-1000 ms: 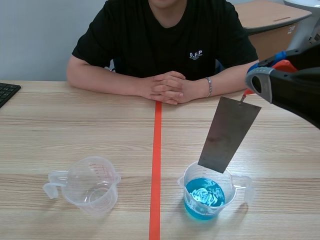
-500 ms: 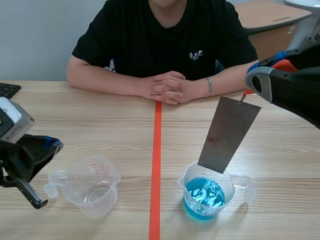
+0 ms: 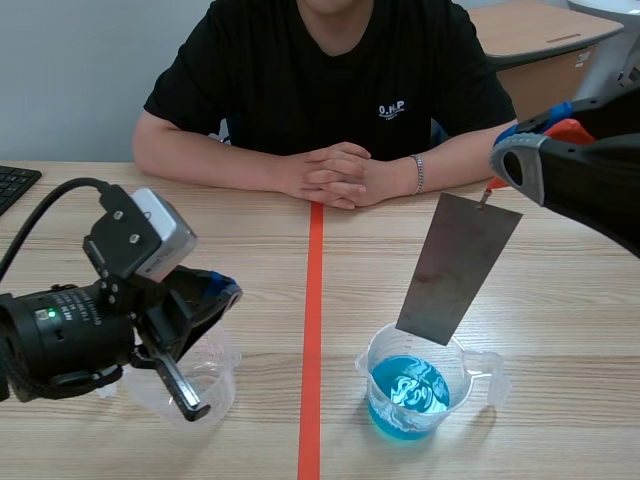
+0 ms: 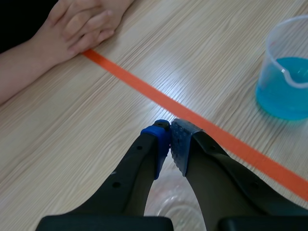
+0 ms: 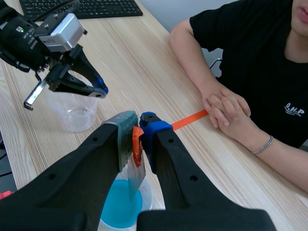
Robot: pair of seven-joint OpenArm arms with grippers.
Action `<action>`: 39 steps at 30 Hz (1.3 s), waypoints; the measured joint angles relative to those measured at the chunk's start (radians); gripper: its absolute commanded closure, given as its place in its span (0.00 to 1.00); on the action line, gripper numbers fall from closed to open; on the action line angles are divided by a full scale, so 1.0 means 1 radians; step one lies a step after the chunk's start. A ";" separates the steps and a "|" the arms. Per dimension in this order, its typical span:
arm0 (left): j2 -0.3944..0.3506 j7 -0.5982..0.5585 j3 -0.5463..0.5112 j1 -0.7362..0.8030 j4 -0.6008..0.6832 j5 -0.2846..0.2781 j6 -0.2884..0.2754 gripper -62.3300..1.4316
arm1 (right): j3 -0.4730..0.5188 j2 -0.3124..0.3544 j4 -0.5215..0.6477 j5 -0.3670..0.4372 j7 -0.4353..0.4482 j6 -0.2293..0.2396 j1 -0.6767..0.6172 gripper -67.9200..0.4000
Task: Do the redox reaction experiment.
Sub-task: 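Raise the plate and point at it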
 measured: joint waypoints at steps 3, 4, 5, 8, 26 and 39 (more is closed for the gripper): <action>0.040 0.010 0.051 -0.038 0.000 0.000 -0.006 0.91 | 0.000 0.000 0.000 0.000 0.000 0.000 0.000 0.97; 0.053 0.028 0.065 -0.049 0.000 0.000 -0.011 0.91 | 0.000 0.000 0.000 0.000 0.000 0.000 0.000 0.97; 0.064 0.042 0.079 -0.059 0.000 0.000 -0.014 0.91 | 0.000 0.000 0.000 0.000 0.000 0.000 0.000 0.97; 0.096 0.063 0.116 -0.084 0.000 0.000 -0.036 0.91 | 0.000 0.000 0.000 0.000 0.000 0.000 0.000 0.97; 0.193 0.127 0.205 -0.149 0.000 0.031 -0.062 0.91 | 0.000 0.000 0.000 0.000 0.000 0.000 0.000 0.97; 0.196 0.127 0.205 -0.149 0.000 0.038 -0.062 0.91 | 0.000 0.000 0.000 0.000 0.000 0.000 0.000 0.97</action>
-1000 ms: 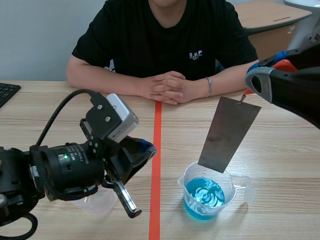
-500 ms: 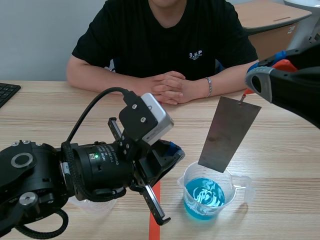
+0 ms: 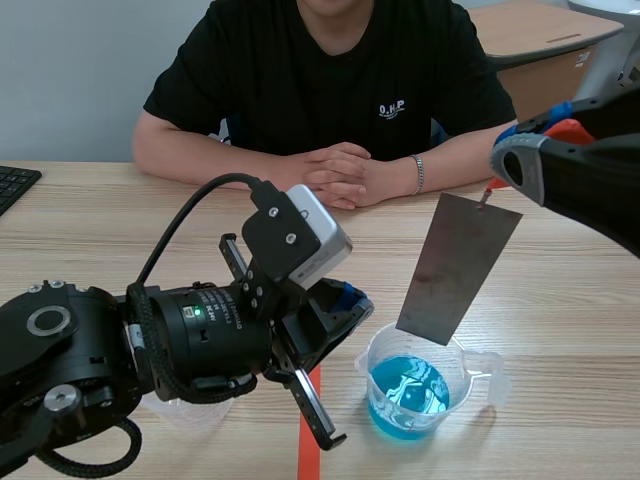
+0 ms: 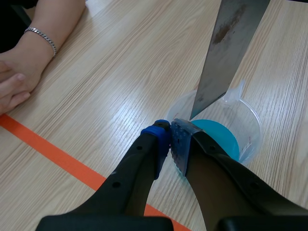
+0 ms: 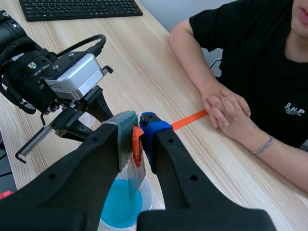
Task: Do the redox reaction experiment.
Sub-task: 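Raise the plate and point at it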
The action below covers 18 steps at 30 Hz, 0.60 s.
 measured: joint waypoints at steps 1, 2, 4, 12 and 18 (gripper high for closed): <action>0.000 0.000 0.000 0.000 0.000 0.000 0.000 0.91 | 0.000 0.000 0.000 0.000 0.000 0.000 0.000 0.97; 0.000 0.000 0.000 0.000 0.000 0.000 0.000 0.91 | 0.000 0.000 0.000 0.000 0.000 0.000 0.000 0.97; 0.000 0.000 0.000 0.000 0.000 0.000 0.000 0.90 | 0.000 0.000 0.000 0.000 0.000 0.000 0.000 0.97; 0.000 0.000 0.000 0.000 0.000 0.006 0.000 0.91 | 0.000 0.000 0.000 0.000 0.000 0.000 0.000 0.97; 0.000 0.000 0.000 0.000 0.000 0.008 0.000 0.91 | 0.000 0.000 0.000 0.000 0.000 0.000 0.000 0.97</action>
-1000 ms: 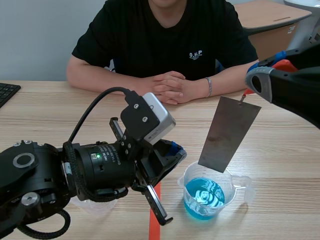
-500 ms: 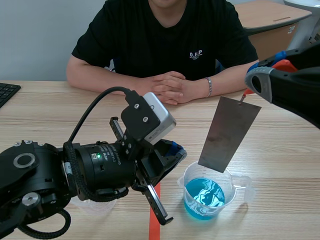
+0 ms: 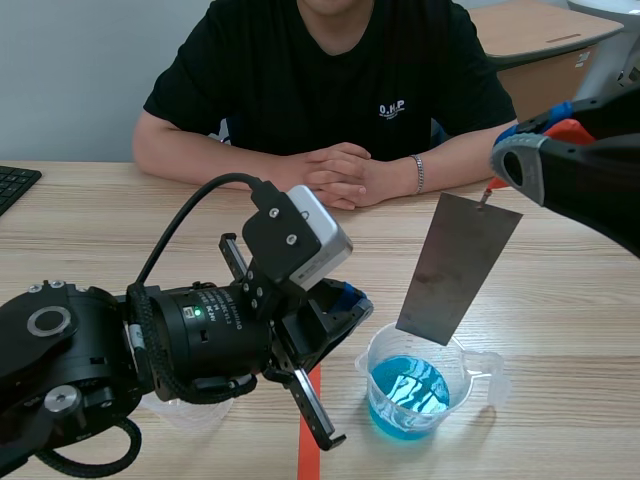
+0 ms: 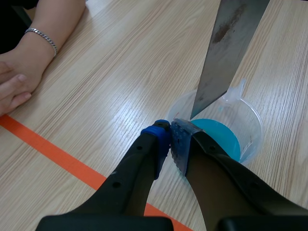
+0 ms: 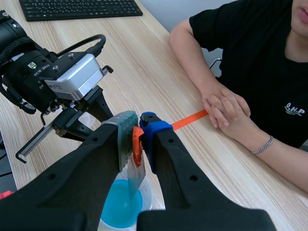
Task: Do the redox reaction experiment.
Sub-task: 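Raise the plate and point at it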
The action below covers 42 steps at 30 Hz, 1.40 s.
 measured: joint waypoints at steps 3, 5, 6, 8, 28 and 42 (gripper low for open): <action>0.000 0.000 0.000 0.000 0.000 0.000 0.000 0.91 | 0.000 0.000 0.000 0.000 0.000 0.000 0.000 0.97; 0.000 0.000 0.000 0.000 0.000 0.002 0.000 0.91 | 0.000 0.000 0.000 0.000 0.000 0.000 0.000 0.97; 0.000 0.000 0.000 0.000 0.000 0.003 0.000 0.91 | 0.000 0.000 0.000 0.000 0.000 0.000 0.000 0.97; 0.000 0.000 0.000 0.000 0.000 0.003 0.000 0.91 | 0.000 0.000 0.000 0.000 0.000 0.000 0.000 0.97; -0.228 -0.092 -0.170 0.201 0.042 0.008 0.007 0.91 | 0.000 0.000 0.000 0.000 0.000 0.000 0.000 0.97; -0.311 -0.183 -0.574 0.650 0.168 0.007 0.036 0.91 | 0.000 0.000 0.000 0.000 0.000 0.000 0.000 0.97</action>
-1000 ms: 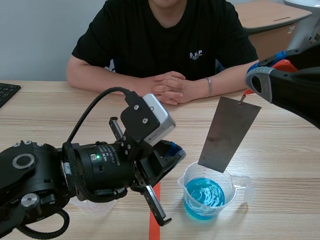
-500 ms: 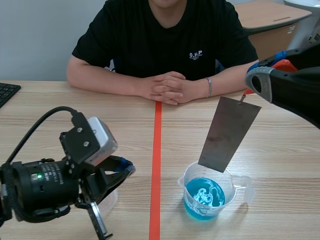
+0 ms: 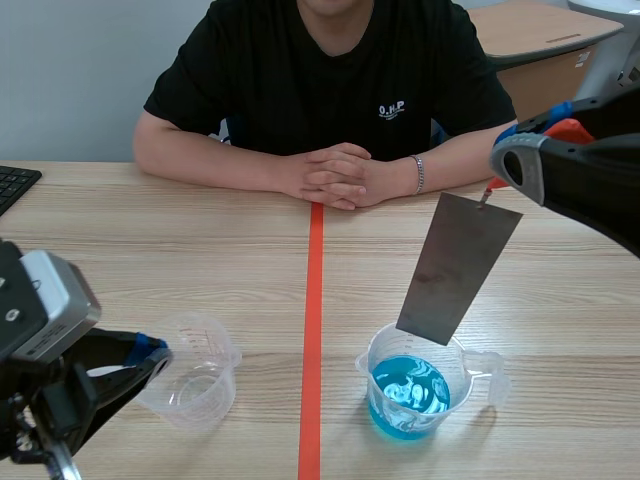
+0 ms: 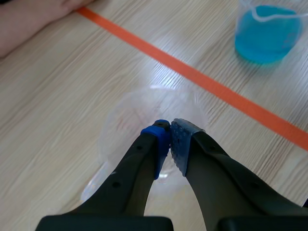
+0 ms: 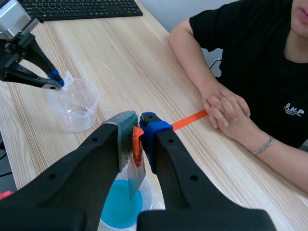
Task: Do the redox reaction experiment.
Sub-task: 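Raise the plate and point at it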
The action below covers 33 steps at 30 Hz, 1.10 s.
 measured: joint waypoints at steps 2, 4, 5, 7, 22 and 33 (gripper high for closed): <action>0.001 -0.018 -0.066 0.076 0.000 -0.006 0.020 0.91 | 0.000 0.000 0.000 0.000 0.000 0.000 0.000 0.97; 0.002 -0.029 -0.135 0.148 0.000 -0.017 0.033 0.91 | 0.000 0.000 0.000 0.000 0.000 0.000 0.000 0.97; 0.008 -0.037 -0.169 0.182 0.000 -0.026 0.044 0.91 | 0.000 0.000 0.000 0.000 0.000 0.000 0.000 0.97; 0.027 -0.047 -0.233 0.245 0.000 -0.053 0.069 0.91 | 0.000 0.000 0.000 0.000 0.000 0.000 0.000 0.97; 0.276 -0.070 -0.388 0.536 0.000 -0.057 0.103 0.91 | 0.000 0.000 0.000 0.000 -0.003 0.000 0.000 0.97; 0.389 0.003 -0.387 0.566 0.000 -0.048 0.110 0.91 | 0.000 0.000 0.000 0.000 -0.010 0.000 0.000 0.97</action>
